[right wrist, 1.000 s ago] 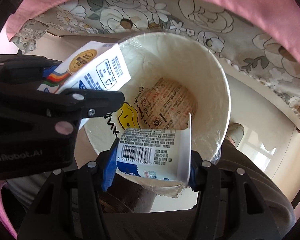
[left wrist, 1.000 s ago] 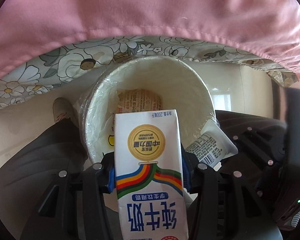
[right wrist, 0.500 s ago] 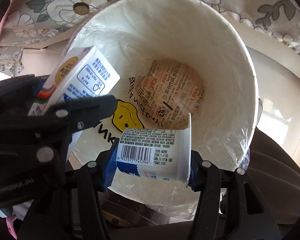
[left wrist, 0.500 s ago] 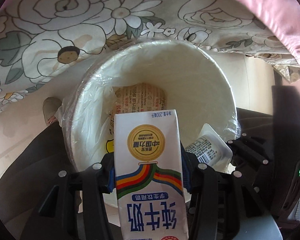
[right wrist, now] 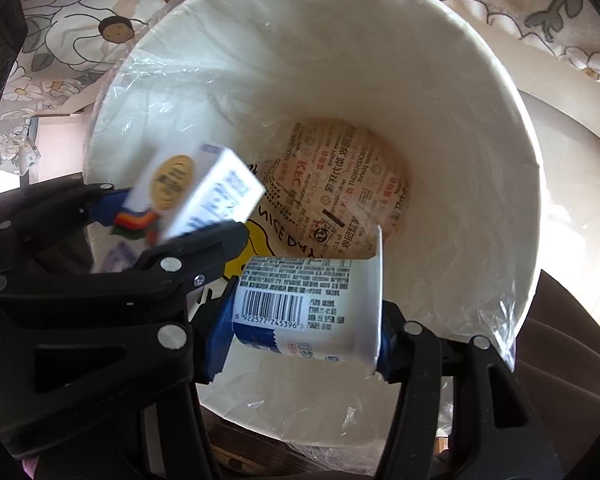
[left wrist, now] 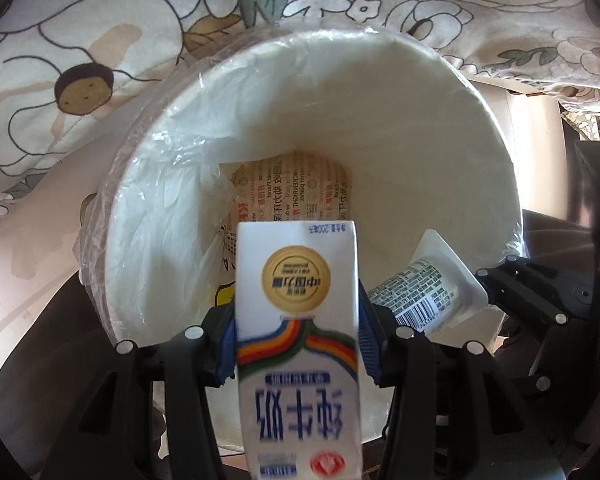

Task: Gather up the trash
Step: 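Open both grippers over the bin, dropping the carton and yogurt cup inside, then move both open grippers back over the bed toward the remaining items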

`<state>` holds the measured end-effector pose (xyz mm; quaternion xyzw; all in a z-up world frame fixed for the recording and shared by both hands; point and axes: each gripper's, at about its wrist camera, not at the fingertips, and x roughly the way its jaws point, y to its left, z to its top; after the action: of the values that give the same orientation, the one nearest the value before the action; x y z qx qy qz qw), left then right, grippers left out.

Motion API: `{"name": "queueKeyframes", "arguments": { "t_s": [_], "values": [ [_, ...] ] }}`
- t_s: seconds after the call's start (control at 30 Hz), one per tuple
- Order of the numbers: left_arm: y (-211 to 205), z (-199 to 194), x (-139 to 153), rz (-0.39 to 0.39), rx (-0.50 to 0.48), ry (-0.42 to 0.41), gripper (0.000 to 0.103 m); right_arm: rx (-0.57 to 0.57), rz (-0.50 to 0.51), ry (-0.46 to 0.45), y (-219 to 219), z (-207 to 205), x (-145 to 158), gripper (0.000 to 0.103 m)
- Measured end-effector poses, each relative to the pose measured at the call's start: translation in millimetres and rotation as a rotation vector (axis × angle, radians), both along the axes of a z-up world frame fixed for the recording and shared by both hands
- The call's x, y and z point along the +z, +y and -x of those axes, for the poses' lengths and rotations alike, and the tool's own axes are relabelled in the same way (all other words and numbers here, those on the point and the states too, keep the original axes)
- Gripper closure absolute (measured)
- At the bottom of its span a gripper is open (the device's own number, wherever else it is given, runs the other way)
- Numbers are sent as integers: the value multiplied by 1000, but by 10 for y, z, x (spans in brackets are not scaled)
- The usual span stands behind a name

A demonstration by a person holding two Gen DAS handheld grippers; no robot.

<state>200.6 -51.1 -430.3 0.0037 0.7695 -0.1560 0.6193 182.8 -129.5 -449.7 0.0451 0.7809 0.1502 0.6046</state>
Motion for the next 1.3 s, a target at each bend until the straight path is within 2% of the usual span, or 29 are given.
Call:
{"name": "queueKeyframes", "arguments": {
  "t_s": [0.07,0.1,0.2,0.47,0.5,0.73,0.87,1.03,1.3],
  "values": [
    [-13,2,-5,-3,-7,-11,51,-1,-10,5,-27,24,12,45],
    [-14,1,-5,-6,-8,-13,49,1,-13,7,13,24,-3,40],
    [5,-12,-2,-15,3,-15,36,19,1,-5,72,26,20,32],
    [22,-24,-10,-22,4,-15,33,32,4,-10,110,39,43,31],
    [23,-26,-7,-22,2,-18,33,34,3,-12,101,62,-61,31],
    [117,10,48,-27,18,-15,30,58,19,-21,135,65,8,31],
    [151,16,177,-33,9,-65,30,76,8,-45,138,100,215,31],
    [213,42,429,-27,6,-111,30,176,55,-121,236,163,499,31],
    [333,133,1212,-35,-95,-236,30,268,100,-254,98,222,1272,31]
  ]
}}
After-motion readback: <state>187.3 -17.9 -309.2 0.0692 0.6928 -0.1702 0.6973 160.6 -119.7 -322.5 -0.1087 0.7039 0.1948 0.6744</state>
